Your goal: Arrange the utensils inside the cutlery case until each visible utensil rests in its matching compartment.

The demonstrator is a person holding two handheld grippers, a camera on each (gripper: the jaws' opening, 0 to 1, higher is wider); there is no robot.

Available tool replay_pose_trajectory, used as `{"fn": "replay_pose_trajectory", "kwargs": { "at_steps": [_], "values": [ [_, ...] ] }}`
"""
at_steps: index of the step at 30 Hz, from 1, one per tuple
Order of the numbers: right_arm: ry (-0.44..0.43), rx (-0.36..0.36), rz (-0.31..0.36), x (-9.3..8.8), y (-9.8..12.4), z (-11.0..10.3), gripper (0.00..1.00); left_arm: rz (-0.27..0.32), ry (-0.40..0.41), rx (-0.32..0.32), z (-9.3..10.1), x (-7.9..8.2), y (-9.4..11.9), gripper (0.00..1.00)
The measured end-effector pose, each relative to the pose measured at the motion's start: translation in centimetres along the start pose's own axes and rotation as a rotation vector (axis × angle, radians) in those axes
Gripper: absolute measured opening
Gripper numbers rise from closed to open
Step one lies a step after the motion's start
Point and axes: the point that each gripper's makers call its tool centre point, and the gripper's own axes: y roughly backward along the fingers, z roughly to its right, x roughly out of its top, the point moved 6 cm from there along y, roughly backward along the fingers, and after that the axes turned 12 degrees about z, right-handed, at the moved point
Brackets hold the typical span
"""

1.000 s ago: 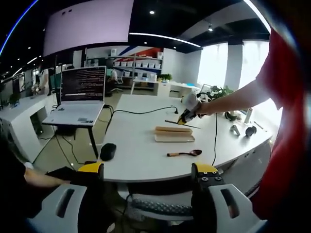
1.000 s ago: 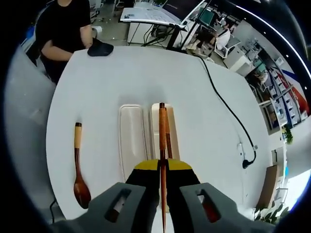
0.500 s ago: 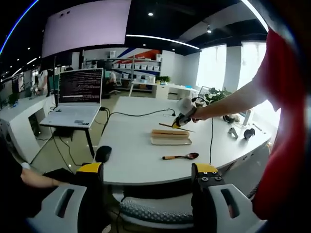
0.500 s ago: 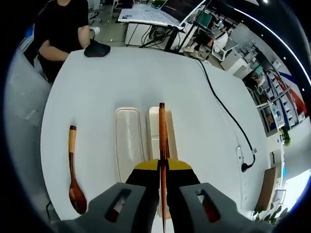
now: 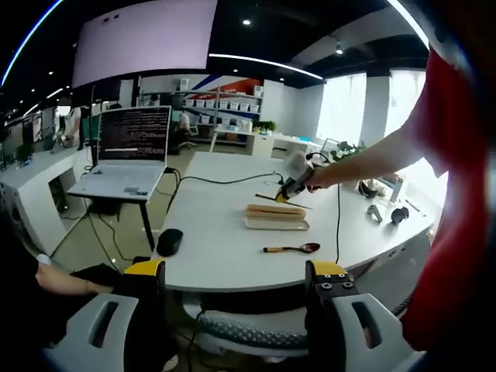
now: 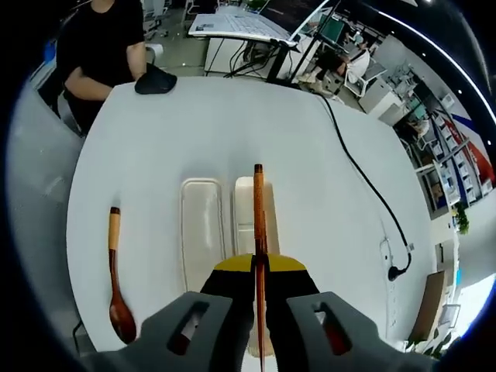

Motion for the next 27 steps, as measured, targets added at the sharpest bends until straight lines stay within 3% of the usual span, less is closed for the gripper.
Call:
{"fn": "replay_pose_trajectory", "kwargs": {
  "at_steps": [7,13,27],
  "values": [
    [-0.013,0.027,-0.036,-0.2,-0.9,1.3,0.0,-0.018,0.01,0.005,0.2,-0.4,0.0,0.75],
    [-0.028,0.061,-0.07,-1.0,-1.6,0.8,0.0,-0.027,0.009,0.02,0.3,-0.7,0.1,0.75],
    [-0.066,0.126,-0.1,-0.9,-2.0,0.9,0.0,-0.042,0.022,0.013,0.9,-1.1,-0.4,0.75]
  ]
}}
